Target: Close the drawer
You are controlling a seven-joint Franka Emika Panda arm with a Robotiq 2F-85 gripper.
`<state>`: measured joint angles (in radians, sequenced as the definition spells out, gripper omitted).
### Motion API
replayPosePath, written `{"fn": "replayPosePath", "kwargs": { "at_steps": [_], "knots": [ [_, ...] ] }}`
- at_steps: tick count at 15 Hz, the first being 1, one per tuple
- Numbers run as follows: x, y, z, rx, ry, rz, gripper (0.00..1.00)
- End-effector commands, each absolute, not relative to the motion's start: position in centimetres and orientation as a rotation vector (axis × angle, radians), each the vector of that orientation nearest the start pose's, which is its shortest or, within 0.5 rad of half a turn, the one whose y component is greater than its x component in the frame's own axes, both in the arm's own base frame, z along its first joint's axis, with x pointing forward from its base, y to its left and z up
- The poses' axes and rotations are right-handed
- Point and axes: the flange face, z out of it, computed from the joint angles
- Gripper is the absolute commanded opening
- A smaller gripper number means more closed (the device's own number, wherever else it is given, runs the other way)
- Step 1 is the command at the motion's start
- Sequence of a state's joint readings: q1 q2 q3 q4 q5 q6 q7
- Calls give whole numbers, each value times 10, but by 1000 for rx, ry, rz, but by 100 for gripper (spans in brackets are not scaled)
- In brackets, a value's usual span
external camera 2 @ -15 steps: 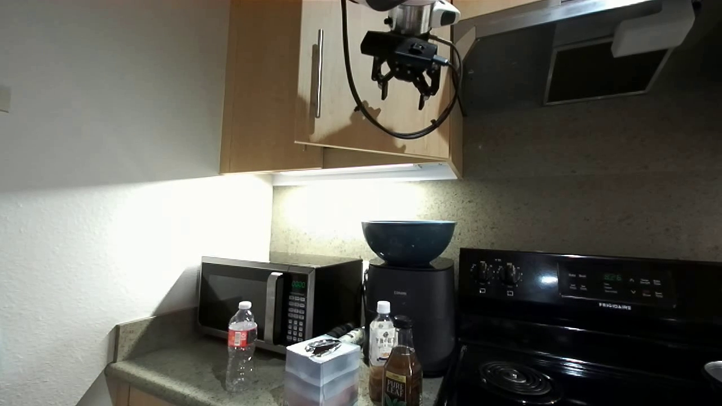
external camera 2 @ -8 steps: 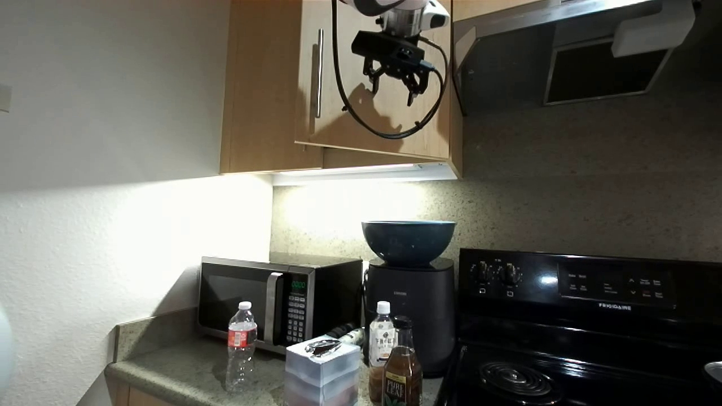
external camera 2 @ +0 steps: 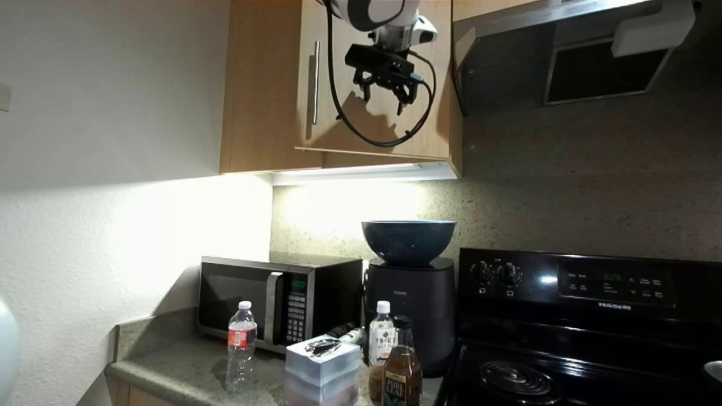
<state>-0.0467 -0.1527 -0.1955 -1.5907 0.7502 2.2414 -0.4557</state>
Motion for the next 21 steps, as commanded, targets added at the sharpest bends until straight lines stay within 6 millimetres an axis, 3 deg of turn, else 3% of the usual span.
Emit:
{"fn": "replayPosePath", "kwargs": {
  "at_steps": [1,5,12,14,15,21],
  "knots": [
    [561,-87,774,-2408,-48,-1255,100],
    [598,-57,751,-2510,-124,-1184,100],
    [604,-62,739,-2560,-139,-1159,100],
    [606,-64,741,-2552,-104,-1219,92],
    [611,-62,740,-2567,-109,-1250,100],
    [640,-55,724,-2622,-111,-1357,100]
  ]
}}
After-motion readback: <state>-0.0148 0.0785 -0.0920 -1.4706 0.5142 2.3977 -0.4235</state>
